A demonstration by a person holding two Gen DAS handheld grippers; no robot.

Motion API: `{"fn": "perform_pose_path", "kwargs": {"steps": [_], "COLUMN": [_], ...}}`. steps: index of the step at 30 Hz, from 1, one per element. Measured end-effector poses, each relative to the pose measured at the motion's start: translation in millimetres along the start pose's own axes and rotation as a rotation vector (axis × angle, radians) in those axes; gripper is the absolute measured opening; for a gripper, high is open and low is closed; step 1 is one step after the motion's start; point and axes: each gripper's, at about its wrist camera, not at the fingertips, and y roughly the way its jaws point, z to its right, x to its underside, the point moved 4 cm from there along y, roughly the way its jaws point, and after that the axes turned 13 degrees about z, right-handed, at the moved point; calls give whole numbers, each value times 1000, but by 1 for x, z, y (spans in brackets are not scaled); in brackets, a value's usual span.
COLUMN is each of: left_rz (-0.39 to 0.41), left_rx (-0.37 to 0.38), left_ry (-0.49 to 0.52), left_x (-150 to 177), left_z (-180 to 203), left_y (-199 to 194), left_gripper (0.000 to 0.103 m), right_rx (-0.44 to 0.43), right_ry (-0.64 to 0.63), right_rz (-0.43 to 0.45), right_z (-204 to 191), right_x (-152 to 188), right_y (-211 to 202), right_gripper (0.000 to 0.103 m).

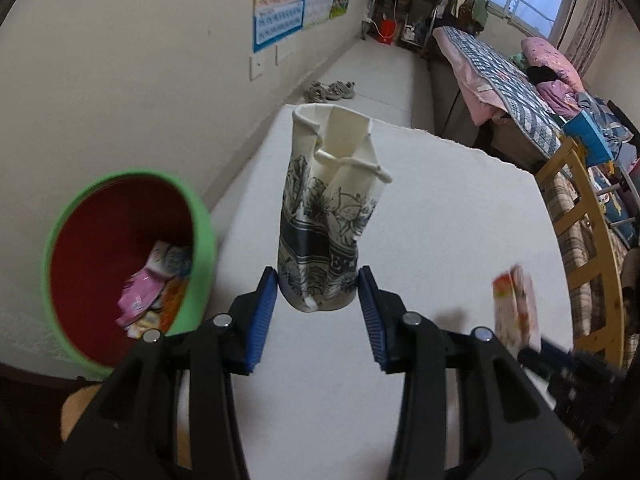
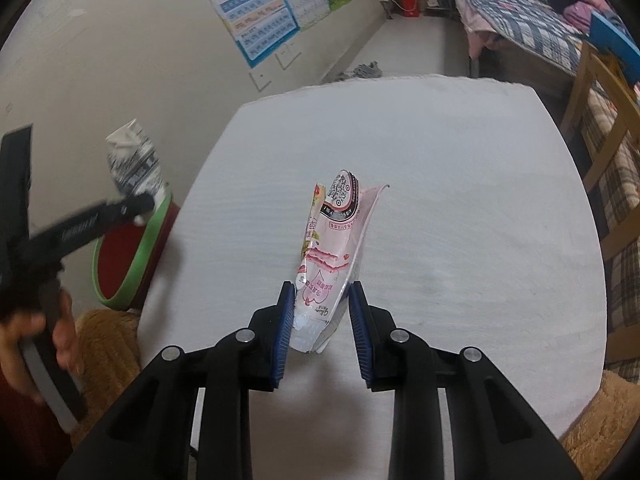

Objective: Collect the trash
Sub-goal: 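Carry the paper wrapper with the left tool while the right carries the pink wrapper to the bin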

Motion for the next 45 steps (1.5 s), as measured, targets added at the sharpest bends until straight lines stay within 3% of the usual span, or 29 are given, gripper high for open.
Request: {"fn": "perform_pose_path", "kwargs": {"steps": [14,31,45], "left_rz": [25,108,102], "left_rx": [-61,-165,-230], "left_ry": [-41,-87,-132], "left_x": [21,4,10], "left_z": [-35,-80,-114], "left_y": [-37,-70,-71], "left_gripper": [40,40,40], "right_rx": [-67,-171,-216], "right_ry": [-90,-212,-298], "right_rz": [32,45,67], "right_z": [-52,-109,-149], "right_x": [-20,-30,-44], "right_y": [-3,-3,0], "right_gripper": [27,28,28]}}
